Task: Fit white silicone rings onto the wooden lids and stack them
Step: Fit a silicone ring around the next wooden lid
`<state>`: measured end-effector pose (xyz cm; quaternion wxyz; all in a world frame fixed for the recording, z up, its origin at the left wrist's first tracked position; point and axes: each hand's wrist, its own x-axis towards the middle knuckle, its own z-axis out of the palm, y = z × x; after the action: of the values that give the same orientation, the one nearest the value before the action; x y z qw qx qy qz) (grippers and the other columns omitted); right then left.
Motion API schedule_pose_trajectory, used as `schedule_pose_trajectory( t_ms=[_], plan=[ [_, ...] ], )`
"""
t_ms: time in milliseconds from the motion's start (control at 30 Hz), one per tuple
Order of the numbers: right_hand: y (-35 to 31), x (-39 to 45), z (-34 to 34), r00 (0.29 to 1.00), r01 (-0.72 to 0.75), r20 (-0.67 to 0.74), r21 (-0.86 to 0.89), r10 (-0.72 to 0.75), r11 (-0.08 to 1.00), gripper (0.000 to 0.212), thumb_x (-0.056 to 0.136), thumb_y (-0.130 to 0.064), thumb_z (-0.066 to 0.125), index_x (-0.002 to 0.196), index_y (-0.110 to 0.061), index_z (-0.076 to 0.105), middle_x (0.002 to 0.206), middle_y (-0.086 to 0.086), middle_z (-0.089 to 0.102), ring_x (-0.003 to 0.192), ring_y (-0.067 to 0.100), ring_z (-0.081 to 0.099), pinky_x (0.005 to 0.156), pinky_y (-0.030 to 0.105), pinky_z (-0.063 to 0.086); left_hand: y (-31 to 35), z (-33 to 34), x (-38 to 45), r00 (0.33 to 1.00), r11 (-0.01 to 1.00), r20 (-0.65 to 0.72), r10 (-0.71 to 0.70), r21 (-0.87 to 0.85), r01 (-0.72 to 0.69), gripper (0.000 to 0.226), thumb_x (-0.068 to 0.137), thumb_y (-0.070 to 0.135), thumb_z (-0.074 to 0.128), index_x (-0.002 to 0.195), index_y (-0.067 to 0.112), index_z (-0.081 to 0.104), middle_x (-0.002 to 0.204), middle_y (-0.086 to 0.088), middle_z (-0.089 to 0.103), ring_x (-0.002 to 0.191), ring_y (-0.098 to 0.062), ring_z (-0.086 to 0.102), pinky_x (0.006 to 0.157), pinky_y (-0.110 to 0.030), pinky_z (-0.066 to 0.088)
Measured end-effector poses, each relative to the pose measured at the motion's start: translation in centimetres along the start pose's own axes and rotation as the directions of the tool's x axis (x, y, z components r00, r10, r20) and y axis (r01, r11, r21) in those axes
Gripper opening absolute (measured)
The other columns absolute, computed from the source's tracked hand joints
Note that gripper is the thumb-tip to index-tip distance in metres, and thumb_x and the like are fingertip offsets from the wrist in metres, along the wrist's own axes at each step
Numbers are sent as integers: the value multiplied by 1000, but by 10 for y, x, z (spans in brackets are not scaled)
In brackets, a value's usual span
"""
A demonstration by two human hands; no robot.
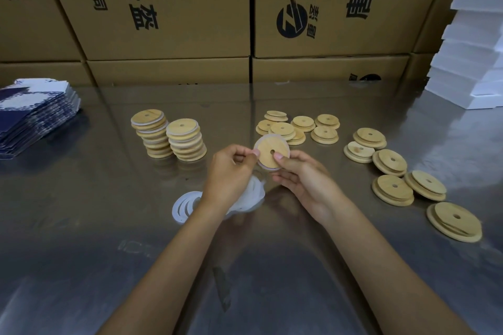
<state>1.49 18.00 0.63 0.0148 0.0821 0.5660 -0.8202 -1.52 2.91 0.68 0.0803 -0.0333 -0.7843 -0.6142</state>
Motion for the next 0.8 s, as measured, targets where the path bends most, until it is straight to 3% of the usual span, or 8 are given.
schedule_pose_trajectory(
  t_ms=[200, 267, 367, 467, 567, 700, 800],
  plan=[
    [0, 1, 0, 1000, -10, -1, 36, 10, 999, 27, 90, -10, 73, 114, -3, 63, 99, 14, 77, 82, 15, 73, 81, 27, 59, 1, -1, -3, 999, 992, 36, 10, 122, -15, 22, 90, 35, 66, 81, 15, 70, 77, 3, 69, 72, -13, 62, 65, -29, 45],
    [-1, 2, -1, 1000, 3, -29, 57, -1, 998, 27, 89, -8, 73, 114, -2, 62, 98, 15, 77, 81, 17, 73, 80, 27, 60, -1, -5, -3, 984, 909, -35, 176, 390, -149, 29, 91, 40, 62, 77, 15, 68, 82, 4, 64, 83, -16, 58, 73, -32, 44],
    [-4, 4, -5, 995, 27, -97, 33, -24, 999, 31, 90, -4, 70, 120, -5, 63, 105, 17, 76, 87, 23, 74, 82, 29, 61, -2, -21, 3, 879, 718, -195, 434, 665, -207, 22, 91, 38, 60, 97, 18, 66, 108, -1, 54, 107, -22, 47, 93, -38, 36],
    [-8, 6, -12, 986, 10, -167, -10, -11, 1000, 29, 92, -3, 67, 120, -7, 63, 105, 16, 76, 94, 25, 75, 83, 30, 60, -8, -41, 16, 861, 711, -295, 413, 695, -103, 29, 88, 28, 61, 115, 16, 60, 126, -9, 48, 118, -31, 41, 96, -42, 32],
    [-10, 7, -16, 978, -34, -209, -37, 26, 999, 22, 93, -4, 65, 115, -6, 64, 98, 15, 77, 88, 22, 76, 81, 28, 60, -12, -49, 21, 885, 717, -327, 332, 696, -11, 32, 87, 23, 60, 117, 12, 59, 128, -14, 47, 121, -35, 38, 97, -45, 32],
    [-9, 7, -15, 990, -43, -140, -71, 32, 997, 27, 93, -3, 63, 119, -8, 67, 100, 12, 78, 89, 22, 76, 81, 29, 60, -10, -42, 16, 888, 744, -215, 406, 643, -185, 27, 87, 18, 60, 113, 13, 63, 119, -9, 50, 117, -29, 41, 100, -41, 34],
    [-9, 5, -12, 999, -29, -32, -64, 27, 998, 31, 93, -1, 60, 121, -12, 68, 102, 10, 78, 90, 23, 75, 82, 29, 59, -4, -29, 10, 857, 694, -50, 513, 612, -380, 25, 87, 24, 62, 111, 15, 63, 116, -1, 52, 113, -21, 43, 99, -35, 34]
  ],
)
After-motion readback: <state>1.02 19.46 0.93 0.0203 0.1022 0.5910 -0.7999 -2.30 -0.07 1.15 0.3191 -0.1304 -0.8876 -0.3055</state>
